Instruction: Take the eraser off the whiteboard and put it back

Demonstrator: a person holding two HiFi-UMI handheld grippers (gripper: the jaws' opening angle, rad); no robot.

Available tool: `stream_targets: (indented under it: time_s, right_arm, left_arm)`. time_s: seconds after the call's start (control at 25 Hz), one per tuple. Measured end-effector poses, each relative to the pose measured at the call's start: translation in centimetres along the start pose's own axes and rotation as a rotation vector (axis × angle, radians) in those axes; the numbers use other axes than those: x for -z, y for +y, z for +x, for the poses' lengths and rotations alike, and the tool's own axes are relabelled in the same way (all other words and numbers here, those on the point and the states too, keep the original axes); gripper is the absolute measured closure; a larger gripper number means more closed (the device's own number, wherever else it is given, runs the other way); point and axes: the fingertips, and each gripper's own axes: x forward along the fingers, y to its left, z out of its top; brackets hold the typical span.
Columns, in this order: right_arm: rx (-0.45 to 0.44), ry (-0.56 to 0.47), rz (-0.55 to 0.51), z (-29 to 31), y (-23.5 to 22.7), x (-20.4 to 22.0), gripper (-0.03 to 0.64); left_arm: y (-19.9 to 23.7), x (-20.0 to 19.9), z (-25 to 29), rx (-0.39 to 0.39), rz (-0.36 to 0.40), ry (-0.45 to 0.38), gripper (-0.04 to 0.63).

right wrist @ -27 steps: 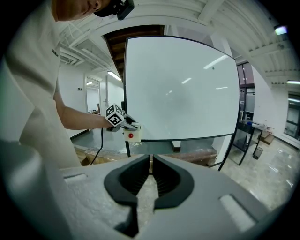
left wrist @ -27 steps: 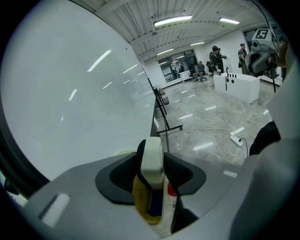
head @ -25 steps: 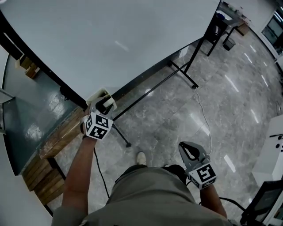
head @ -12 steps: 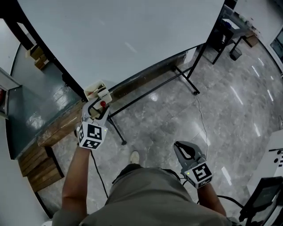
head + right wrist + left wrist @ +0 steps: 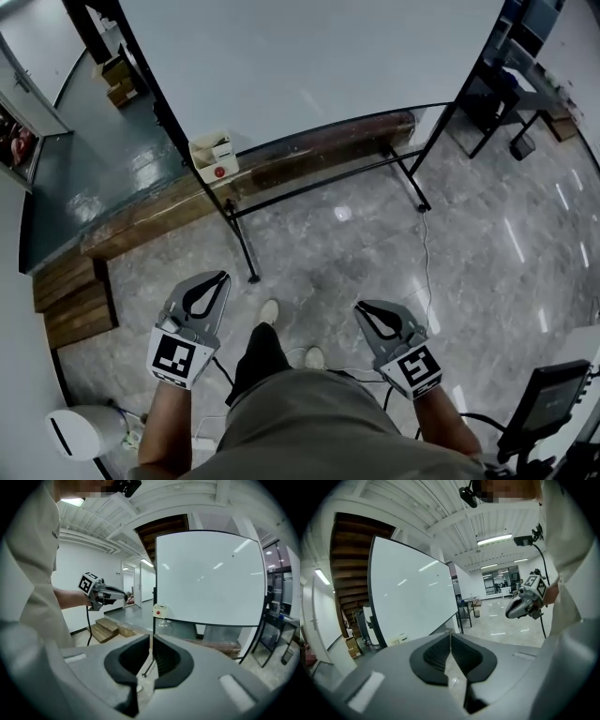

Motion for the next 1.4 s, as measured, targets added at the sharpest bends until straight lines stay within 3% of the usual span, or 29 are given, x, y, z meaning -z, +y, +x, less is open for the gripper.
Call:
stream_targets:
  time_s: [0.2, 0.48, 0.72, 1.08, 1.4]
  right_arm:
    - [-0.129, -0.01, -0.036, -0.8, 4.0, -0.1, 0.604]
    - [-0.187, -0.064, -0.089, -2.2, 8.9, -1.5, 0.604]
    - [-0.206, -0.077, -0.125, -3.2, 15.1, -2.2, 0.604]
    - [-0.225, -0.073, -0.16, -6.9, 28.2, -2.3, 0.604]
    - [-0.193, -0.064, -0.189, -13.0, 33.9, -1.6, 0.604]
  left_arm:
    - [-5.8, -0.4, -6.3, -0.017, -0.048, 0.039, 0.589]
    - [-10.3, -1.4, -12.2, -0.022, -0.047, 0.003, 0.589]
    - [-13.5, -0.7, -18.6, -0.003, -0.115, -0.036, 0.589]
    - [-18.0, 2.1, -31.7, 0.01, -0.235, -0.069, 0.591]
    - [-24.0, 3.6, -37.3, 0.084, -0.229, -0.058, 0.591]
